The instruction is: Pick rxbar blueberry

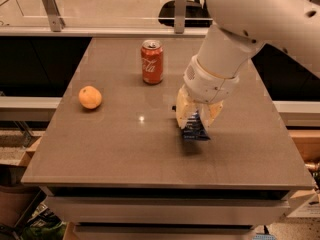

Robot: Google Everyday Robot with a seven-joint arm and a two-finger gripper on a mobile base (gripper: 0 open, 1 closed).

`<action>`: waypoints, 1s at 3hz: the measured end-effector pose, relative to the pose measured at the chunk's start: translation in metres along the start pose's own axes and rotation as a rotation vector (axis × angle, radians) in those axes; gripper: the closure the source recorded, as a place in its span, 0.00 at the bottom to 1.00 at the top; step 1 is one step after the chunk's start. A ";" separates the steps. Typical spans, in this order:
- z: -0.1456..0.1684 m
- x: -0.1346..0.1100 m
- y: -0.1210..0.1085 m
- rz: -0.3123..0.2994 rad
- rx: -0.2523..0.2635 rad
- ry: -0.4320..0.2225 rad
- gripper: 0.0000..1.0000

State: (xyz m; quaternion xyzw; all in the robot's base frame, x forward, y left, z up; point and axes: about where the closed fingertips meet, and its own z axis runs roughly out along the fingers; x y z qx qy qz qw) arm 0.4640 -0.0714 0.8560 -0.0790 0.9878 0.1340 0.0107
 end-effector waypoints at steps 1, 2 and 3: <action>-0.013 -0.006 -0.006 -0.032 -0.065 -0.005 1.00; -0.026 -0.010 -0.008 -0.063 -0.112 -0.007 1.00; -0.042 -0.013 -0.007 -0.076 -0.111 -0.012 1.00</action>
Offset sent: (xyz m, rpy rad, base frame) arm 0.0163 -0.0221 0.0367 0.1692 0.0009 0.1002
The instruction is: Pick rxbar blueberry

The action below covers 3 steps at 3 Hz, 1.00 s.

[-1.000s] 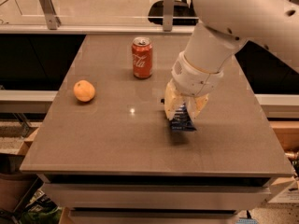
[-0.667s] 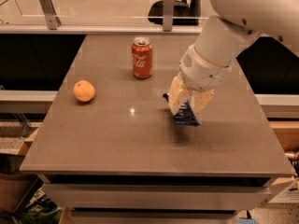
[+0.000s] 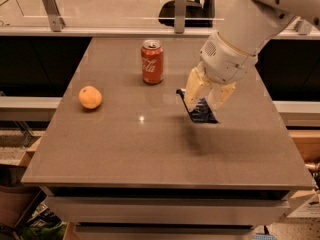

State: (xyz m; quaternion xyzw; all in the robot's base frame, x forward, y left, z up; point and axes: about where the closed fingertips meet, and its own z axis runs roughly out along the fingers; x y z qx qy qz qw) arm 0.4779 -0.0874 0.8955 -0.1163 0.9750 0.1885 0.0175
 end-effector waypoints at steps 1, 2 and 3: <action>-0.017 -0.004 0.005 -0.004 0.025 -0.005 1.00; -0.048 -0.017 0.016 -0.024 0.020 -0.060 1.00; -0.048 -0.018 0.016 -0.024 0.020 -0.060 1.00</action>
Offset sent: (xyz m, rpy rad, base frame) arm 0.0029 -0.0062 0.0533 -0.0568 -0.0159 0.0125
